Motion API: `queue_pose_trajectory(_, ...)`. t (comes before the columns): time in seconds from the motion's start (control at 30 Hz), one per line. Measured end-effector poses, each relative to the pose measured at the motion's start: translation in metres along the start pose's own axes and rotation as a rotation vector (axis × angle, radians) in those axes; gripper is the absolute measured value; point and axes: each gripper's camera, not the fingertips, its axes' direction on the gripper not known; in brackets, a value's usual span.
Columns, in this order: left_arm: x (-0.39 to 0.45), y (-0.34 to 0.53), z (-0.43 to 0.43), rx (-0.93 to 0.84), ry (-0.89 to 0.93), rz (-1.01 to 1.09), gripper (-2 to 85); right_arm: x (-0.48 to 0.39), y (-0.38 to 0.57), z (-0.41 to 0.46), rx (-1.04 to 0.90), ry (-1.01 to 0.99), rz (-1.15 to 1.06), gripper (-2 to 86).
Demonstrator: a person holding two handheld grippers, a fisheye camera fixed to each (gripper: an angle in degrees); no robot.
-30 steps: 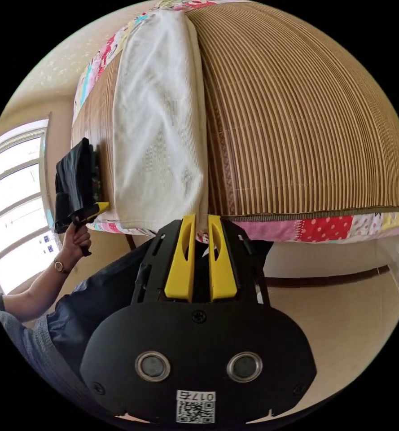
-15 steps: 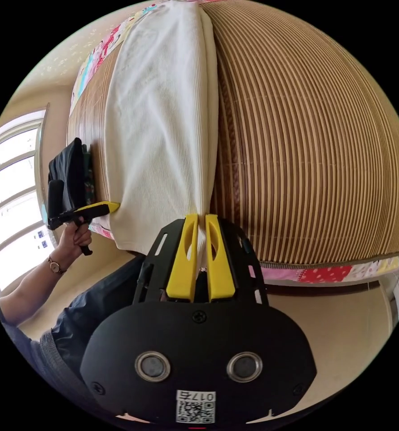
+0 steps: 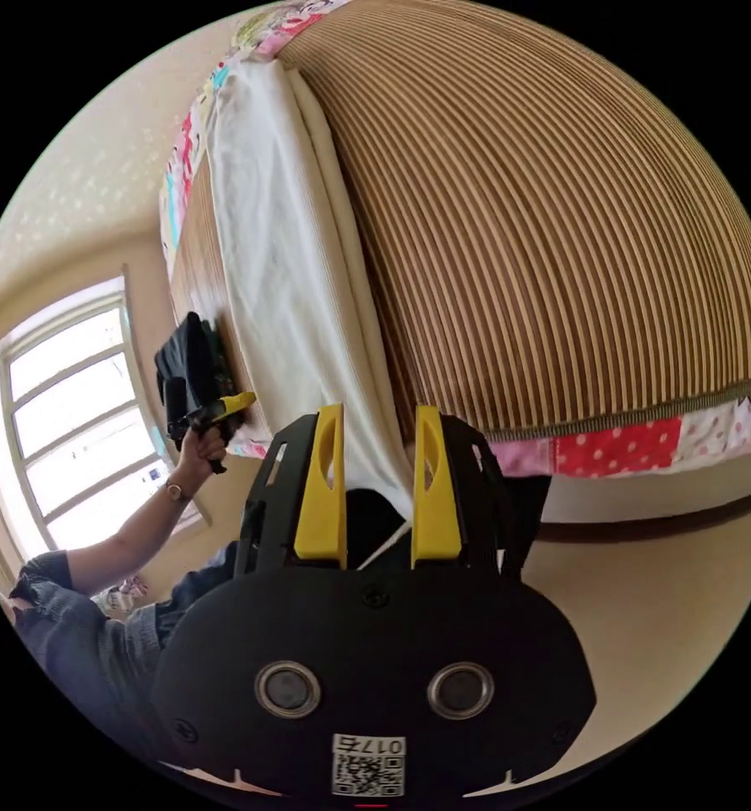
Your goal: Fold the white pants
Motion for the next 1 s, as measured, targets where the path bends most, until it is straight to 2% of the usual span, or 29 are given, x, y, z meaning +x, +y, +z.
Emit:
queue_pose_trajectory(0.17, -0.001, -0.072, 0.014, 0.036, 0.169, -0.017, 14.9, 0.020, -0.081, -0.008, 0.116, -0.143, -0.066, 14.2)
queue_pose_trajectory(0.33, 0.027, -0.117, 0.048, 0.039, 0.086, 0.001, 12.0, 0.020, -0.128, 0.005, 0.125, -0.215, -0.082, 13.0)
queue_pose_trajectory(0.47, 0.020, -0.109, 0.066, 0.041, 0.092, -0.065, 6.0, 0.025, -0.130, 0.014, 0.084, -0.179, -0.038, 6.3)
queue_pose_trajectory(0.7, 0.063, -0.020, 0.049, 0.120, 0.341, 0.161, 5.0, 0.030, -0.055, -0.040, 0.154, -0.436, -0.268, 2.8)
queue_pose_trajectory(0.87, 0.129, 0.071, 0.025, 0.189, 0.371, 0.336, 5.1, 0.005, 0.040, -0.105, 0.193, -0.523, -0.475, 1.9)
queue_pose_trajectory(1.0, 0.207, 0.152, -0.007, 0.333, 0.389, 0.472, 6.5, -0.031, 0.094, -0.157, 0.257, -0.579, -0.604, 1.5)
